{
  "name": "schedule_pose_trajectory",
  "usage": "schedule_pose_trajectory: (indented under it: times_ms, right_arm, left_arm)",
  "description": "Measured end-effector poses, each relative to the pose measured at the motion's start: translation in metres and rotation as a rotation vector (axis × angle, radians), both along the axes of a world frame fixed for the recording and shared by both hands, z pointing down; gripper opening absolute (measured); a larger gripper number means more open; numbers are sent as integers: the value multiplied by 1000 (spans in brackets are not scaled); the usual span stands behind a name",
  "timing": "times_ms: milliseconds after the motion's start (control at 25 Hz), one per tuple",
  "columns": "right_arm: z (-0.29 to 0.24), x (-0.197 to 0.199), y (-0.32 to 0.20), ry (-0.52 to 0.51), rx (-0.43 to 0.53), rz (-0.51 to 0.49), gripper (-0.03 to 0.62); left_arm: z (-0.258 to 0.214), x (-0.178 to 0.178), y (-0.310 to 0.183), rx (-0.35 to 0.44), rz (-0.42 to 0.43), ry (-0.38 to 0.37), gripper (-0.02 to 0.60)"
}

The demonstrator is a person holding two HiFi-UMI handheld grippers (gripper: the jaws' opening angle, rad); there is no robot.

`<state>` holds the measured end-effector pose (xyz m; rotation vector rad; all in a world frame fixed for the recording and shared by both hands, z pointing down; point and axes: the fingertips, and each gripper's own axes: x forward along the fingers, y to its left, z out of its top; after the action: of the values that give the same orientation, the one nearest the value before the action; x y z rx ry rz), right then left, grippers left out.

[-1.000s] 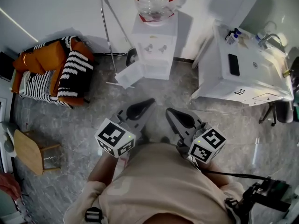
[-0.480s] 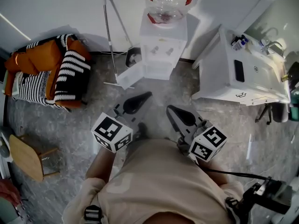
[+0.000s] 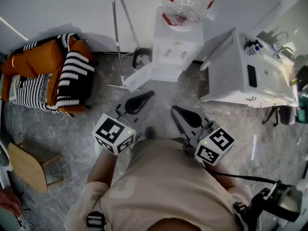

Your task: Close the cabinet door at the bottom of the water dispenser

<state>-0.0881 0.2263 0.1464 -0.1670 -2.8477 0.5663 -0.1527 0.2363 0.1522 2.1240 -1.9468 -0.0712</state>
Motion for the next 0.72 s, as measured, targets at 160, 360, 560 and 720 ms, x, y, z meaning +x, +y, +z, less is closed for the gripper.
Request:
schedule_pose_trajectory:
  times_ms: [160,360,560,720]
  right_arm:
    - [4,-12,6,16,10,-7,12]
    - [9,-19,-2,24,-20,7,12]
    - [12,-19,-26,17,-54,13,12]
    - [14,-14,-58,1,-91,21,12]
  left_arm:
    - [9,-17,7,-13,-11,14,-8]
    - [14,-22,-5,-28,2,33,-8]
    - [19,-19,-24,-65,12,23,-8]
    - [26,-17,-45,-102,-15,22,-8]
